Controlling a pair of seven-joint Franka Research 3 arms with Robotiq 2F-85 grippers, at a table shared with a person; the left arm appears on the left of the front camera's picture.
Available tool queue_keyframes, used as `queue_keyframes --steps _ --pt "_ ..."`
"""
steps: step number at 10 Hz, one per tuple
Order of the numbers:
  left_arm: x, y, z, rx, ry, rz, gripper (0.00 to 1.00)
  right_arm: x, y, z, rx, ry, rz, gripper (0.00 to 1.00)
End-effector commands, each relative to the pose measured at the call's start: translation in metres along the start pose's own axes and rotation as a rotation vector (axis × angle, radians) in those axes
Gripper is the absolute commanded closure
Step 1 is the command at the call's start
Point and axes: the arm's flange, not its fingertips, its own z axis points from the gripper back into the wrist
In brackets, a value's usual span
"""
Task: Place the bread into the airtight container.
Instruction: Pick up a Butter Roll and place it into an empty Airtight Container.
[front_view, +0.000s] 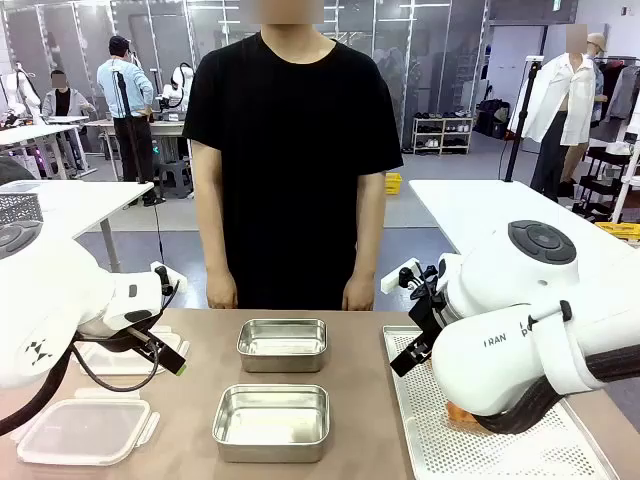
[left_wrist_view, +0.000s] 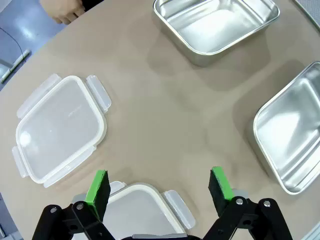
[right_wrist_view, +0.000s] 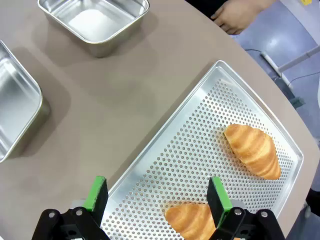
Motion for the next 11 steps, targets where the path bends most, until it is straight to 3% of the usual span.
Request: queue_keyframes --steps 1,11 --pt "0.0001 -0.0005 0.0 0.0 0.0 -0.001 0.0 0.0 0.0 0.0 0.0 0.0 0.0 0.0" --pt "0.0002 -0.0008 0.0 0.0 0.0 -0.002 0.0 0.0001 0.0002 0.0 -0.001 0.0 0.005 0.0"
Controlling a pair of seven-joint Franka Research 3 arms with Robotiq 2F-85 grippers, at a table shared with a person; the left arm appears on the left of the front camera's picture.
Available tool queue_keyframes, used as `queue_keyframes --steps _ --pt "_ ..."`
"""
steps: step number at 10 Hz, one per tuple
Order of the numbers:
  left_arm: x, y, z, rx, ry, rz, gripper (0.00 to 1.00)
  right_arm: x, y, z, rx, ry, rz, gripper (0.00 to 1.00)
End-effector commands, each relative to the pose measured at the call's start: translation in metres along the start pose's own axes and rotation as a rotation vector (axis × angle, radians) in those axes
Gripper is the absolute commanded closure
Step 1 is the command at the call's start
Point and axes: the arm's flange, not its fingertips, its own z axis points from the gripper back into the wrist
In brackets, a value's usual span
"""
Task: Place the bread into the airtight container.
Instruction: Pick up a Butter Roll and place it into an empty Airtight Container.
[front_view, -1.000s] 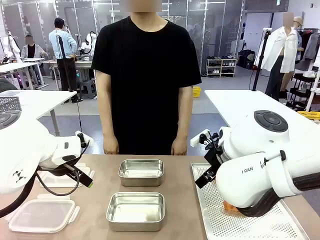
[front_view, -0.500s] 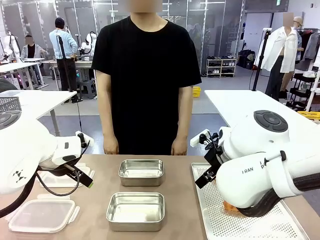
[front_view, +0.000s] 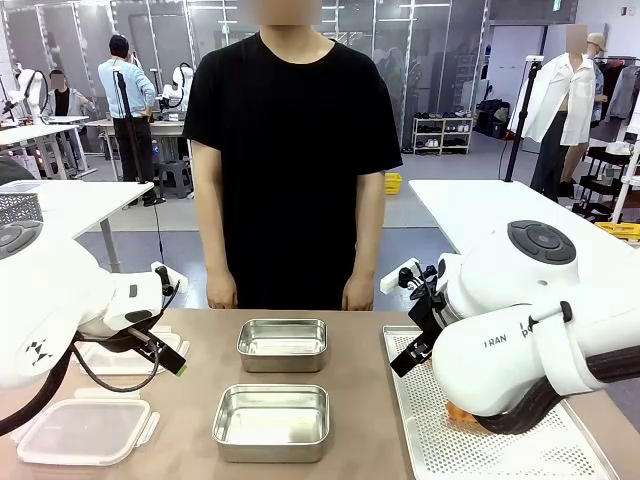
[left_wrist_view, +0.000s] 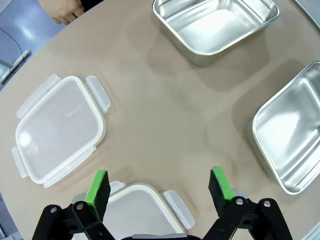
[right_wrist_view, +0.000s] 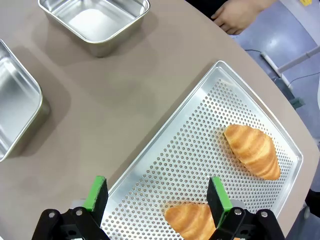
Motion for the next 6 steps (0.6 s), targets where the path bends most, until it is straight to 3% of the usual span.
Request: queue_keyframes --steps 1,6 --pt "0.014 0.012 0.018 0.043 0.11 0.004 0.0 0.01 -0.012 0.019 -0.021 -0.005 -0.015 0.0" --pt "0.06 0.046 0.133 -0.093 0.052 0.032 0.0 0.033 -0.06 0.132 0.058 0.028 -0.026 0.0"
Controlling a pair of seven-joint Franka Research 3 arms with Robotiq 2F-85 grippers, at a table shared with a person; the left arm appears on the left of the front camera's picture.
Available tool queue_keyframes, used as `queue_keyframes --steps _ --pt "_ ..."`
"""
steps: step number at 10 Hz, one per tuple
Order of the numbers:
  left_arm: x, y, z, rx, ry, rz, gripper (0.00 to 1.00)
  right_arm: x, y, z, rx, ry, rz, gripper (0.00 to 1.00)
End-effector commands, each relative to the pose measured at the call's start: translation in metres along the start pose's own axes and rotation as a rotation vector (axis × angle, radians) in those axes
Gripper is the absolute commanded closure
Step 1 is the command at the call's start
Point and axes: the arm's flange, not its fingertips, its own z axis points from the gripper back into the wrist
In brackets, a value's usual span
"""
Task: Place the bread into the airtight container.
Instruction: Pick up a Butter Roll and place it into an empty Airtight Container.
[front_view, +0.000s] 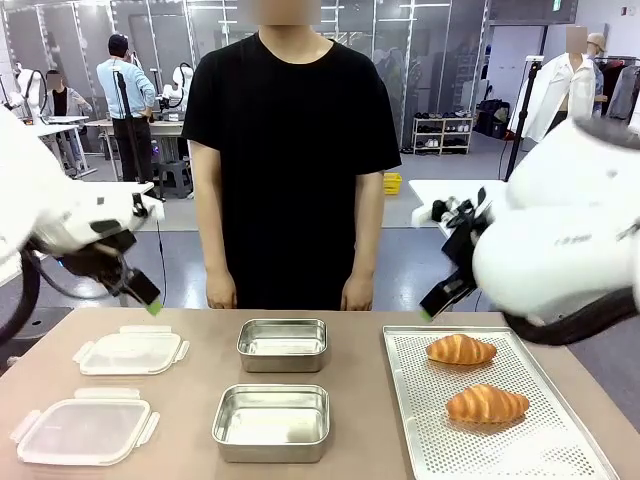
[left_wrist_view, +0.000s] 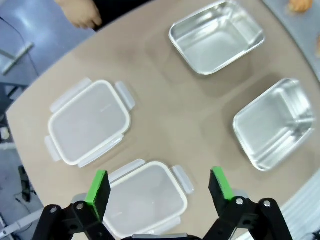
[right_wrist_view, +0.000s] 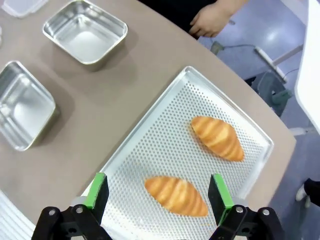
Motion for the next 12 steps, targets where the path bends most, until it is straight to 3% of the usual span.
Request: queue_keyframes --steps 1,2,4,6,8,12 --pt "0.011 0.009 0.066 -0.029 -0.011 -0.012 0.0 0.002 -0.021 0.071 0.075 -0.003 0.024 0.0" --pt "0.018 0.014 0.127 -0.007 -0.027 -0.003 0.0 0.001 -0.031 0.13 0.038 -0.024 0.052 0.0" --pt "0.017 0.022 0.225 -0.024 -0.086 0.003 0.0 -0.011 -0.05 0.214 0.084 -0.049 0.054 0.0" --pt "-0.006 0.032 0.32 0.006 -0.141 0.023 0.0 -0.044 -0.049 0.292 0.062 -0.078 0.043 0.0" --pt "-0.029 0.039 0.367 0.009 -0.214 0.036 0.0 -0.08 -0.054 0.346 0.061 -0.156 0.062 0.0" --pt "-0.067 0.046 0.415 0.074 -0.306 0.093 0.0 -0.116 -0.069 0.384 0.009 -0.216 0.036 0.0"
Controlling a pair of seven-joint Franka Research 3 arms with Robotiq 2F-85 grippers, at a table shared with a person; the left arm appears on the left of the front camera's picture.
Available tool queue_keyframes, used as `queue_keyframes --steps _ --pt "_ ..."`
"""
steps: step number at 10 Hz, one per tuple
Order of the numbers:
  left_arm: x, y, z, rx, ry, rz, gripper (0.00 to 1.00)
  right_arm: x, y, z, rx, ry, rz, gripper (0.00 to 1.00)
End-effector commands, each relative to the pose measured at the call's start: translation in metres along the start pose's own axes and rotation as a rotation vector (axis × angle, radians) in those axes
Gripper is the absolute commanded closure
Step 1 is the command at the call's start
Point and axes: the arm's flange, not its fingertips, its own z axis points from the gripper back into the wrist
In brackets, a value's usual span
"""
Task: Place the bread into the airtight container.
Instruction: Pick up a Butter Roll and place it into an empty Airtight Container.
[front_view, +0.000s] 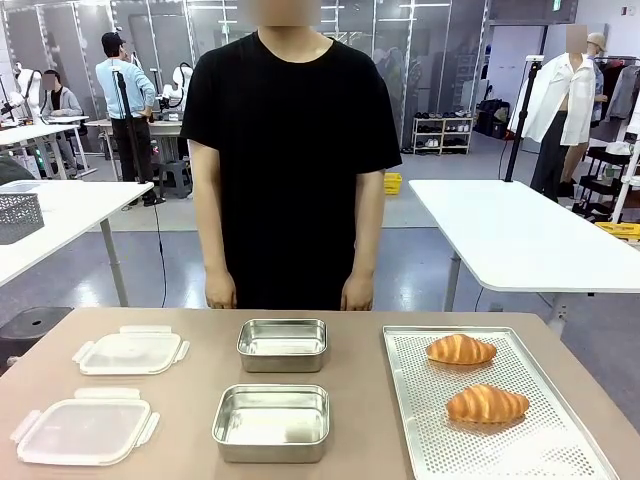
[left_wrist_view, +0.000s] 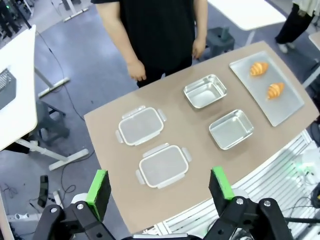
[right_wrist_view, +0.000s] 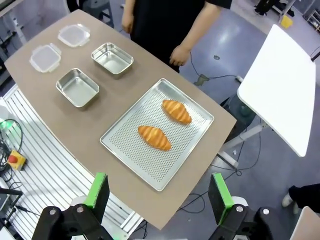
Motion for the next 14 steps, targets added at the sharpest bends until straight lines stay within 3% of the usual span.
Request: queue_keyframes --steps 1,8,10,11,14 --pt "-0.007 0.002 0.007 0.018 -0.012 0.011 0.0 -0.004 -0.005 -0.008 -0.012 0.025 0.033 0.0" --pt "-0.006 0.002 0.011 0.02 -0.017 0.015 0.0 0.0 -0.003 -0.005 -0.005 0.015 0.001 0.0" --pt "-0.006 0.002 0.011 0.02 -0.017 0.015 0.0 0.024 0.003 -0.03 0.073 0.204 0.376 0.0" --pt "-0.006 0.002 0.011 0.02 -0.017 0.015 0.0 0.033 0.001 -0.053 0.138 0.229 0.54 0.0" --pt "-0.006 0.002 0.011 0.02 -0.017 0.015 0.0 0.049 0.008 -0.162 0.292 0.433 0.747 0.0"
